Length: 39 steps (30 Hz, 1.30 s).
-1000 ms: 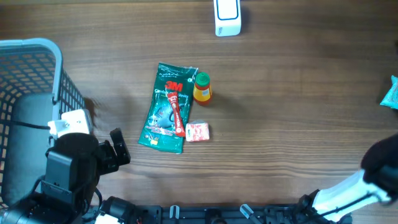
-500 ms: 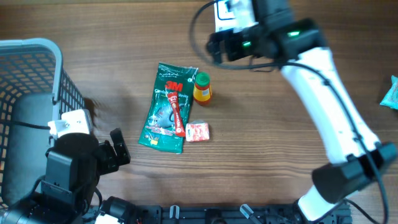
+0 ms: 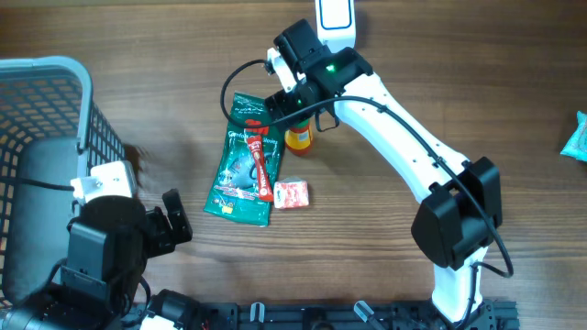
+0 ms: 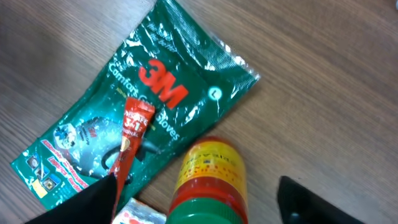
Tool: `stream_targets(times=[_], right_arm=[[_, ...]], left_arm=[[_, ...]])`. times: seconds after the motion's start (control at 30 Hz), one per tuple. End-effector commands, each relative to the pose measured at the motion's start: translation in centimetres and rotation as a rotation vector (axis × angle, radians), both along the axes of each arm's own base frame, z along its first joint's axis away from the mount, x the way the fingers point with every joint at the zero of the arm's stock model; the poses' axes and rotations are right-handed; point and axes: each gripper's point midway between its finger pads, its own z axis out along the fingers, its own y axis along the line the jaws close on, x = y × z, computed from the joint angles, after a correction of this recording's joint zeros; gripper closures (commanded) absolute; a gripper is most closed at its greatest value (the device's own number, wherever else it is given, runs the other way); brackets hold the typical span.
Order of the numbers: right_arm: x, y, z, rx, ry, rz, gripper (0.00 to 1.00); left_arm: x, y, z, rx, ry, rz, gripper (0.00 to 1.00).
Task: Scan the item barcode
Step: 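Reach back and grasp the orange-labelled green-capped bottle with right gripper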
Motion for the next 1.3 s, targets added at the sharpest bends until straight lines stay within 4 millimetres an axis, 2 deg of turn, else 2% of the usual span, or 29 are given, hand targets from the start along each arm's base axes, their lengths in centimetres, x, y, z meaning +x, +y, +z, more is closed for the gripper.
stream_targets(times=[0.0,0.2,0.23,0.4,0.47,0.5,0.57,0.63,0.73,0.8,0.87,0.9,1.03,1.1,1.2,1.27], right_arm=[[-0.1,-0.8,-2.1,-0.053,0.031,-0.055,0.23],[0.2,-1.1,-2.5,-0.07,0.025,-0.076,0.25],[0.1,-1.2,-2.7,-0.074,0.031,-0.076,0.3],[-0.5,-1.5,-4.3,-0.106,0.084,-0.09,0.36],[-0.5,-1.4,-4.5,-0.106,0.087,-0.098,0.49],[-0.3,-1.5,-4.5,-0.103,0.085,-0.125,0.6],[0.1,-2.3,-4.5,-0.124,0.073,-0.207,0.67],[0.6,-3.1,-4.0,-0.109,0.074,-0.312,0.67],[1.6,-5.4,-2.1,-0.061,0.077,-0.456,0.67],[2.5,-8.4,-0.5,-0.039,0.073,-0.567,0.66],[3.5,-12.6,0.9,-0.037,0.063,-0.71,0.67],[3.7,-14.0,1.0,-0.041,0.067,-0.755,0.66],[4.3,-17.8,1.0,-0.055,0.068,-0.92,0.66],[3.8,-19.2,0.8,-0.089,0.058,-1.056,0.65],[2.7,-20.8,-0.3,-0.131,0.061,-1.218,0.65],[1.4,-21.4,-2.1,-0.147,0.091,-1.337,0.65]], left_arm=[[-0.1,0.1,0.2,0.009,-0.01,-0.001,0.0],[-0.1,0.1,0.2,0.009,-0.01,-0.001,0.0],[-0.1,0.1,0.2,0.009,-0.01,-0.001,0.0],[-0.1,0.1,0.2,0.009,-0.01,-0.001,0.0],[-0.1,0.1,0.2,0.009,-0.01,-0.002,0.0],[-0.1,0.1,0.2,0.009,-0.01,-0.001,0.0],[-0.1,0.1,0.2,0.009,-0.01,-0.001,0.0],[-0.1,0.1,0.2,0.009,-0.01,-0.002,0.0],[-0.1,0.1,0.2,0.009,-0.01,-0.001,0.0],[-0.1,0.1,0.2,0.009,-0.01,-0.001,0.0],[-0.1,0.1,0.2,0.009,-0.01,-0.001,0.0],[-0.1,0.1,0.2,0.009,-0.01,-0.001,0.0],[-0.1,0.1,0.2,0.009,-0.01,-0.002,0.0],[-0.1,0.1,0.2,0.009,-0.01,-0.001,0.0],[-0.1,0.1,0.2,0.009,-0.01,-0.001,0.0],[-0.1,0.1,0.2,0.009,-0.01,-0.001,0.0]])
